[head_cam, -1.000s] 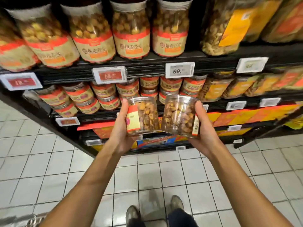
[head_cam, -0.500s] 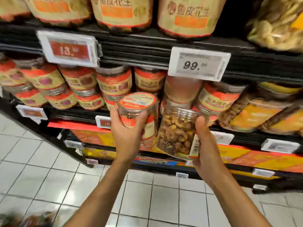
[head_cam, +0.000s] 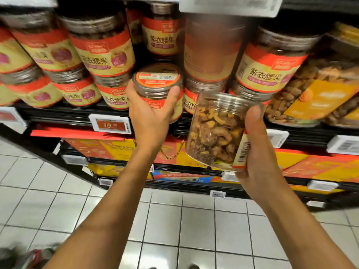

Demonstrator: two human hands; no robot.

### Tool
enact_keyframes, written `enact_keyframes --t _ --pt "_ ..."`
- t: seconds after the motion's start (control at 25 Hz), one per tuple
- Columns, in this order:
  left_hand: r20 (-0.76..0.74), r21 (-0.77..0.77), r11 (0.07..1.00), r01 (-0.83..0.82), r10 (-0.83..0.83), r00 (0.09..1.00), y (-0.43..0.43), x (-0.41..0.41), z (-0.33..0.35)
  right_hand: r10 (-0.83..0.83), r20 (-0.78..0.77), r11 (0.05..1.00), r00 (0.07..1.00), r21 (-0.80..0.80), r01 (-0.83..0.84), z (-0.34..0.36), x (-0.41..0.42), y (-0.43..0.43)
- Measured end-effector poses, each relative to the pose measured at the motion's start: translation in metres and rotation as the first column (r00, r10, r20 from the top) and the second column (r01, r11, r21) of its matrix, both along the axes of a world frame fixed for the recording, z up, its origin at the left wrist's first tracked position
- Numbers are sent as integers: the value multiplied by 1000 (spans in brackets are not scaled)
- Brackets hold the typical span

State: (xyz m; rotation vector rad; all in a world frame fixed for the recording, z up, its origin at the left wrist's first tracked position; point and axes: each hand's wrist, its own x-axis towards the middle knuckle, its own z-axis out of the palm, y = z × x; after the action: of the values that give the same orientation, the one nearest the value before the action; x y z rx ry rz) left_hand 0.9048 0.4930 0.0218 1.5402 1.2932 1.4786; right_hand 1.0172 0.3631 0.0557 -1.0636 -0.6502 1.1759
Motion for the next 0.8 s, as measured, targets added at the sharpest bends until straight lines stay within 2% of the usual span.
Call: enact_keyframes --t 0.12,0.28,0.4,0.44,0.48,0.56,0.64,0.68,0.8 --pt "-41 5 1000 0 0 999 -6 -4 -3 34 -9 999 999 23 -34 1 -2 -3" --pt "-135 66 995 -77 86 987 -12 4 -2 33 -15 999 999 5 -33 -3 -6 -3" --pt "-128 45 993 -105 110 986 -22 -9 -8 36 -15 999 999 -21 -37 -7 -7 -3" --pt "-152 88 991 -104 117 981 -31 -19 -15 17 -15 999 1000 -47 -18 -6 -6 -2" --pt "-240 179 980 -89 131 962 -44 -31 -25 -2 -16 998 1000 -66 1 -5 -5 -1" --pt "-544 360 930 72 147 826 -68 -45 -44 -18 -14 998 1000 -62 17 -3 -3 1" --pt "-741 401 879 260 144 656 -71 -48 -58 -26 -8 998 1000 -60 25 1 -3 3" --pt "-777 381 879 288 135 615 -66 -44 -58 -41 -8 997 999 -68 40 2 -3 4" --pt "-799 336 902 272 120 590 -50 -38 -51 -62 -4 995 998 -76 61 1 -3 5"
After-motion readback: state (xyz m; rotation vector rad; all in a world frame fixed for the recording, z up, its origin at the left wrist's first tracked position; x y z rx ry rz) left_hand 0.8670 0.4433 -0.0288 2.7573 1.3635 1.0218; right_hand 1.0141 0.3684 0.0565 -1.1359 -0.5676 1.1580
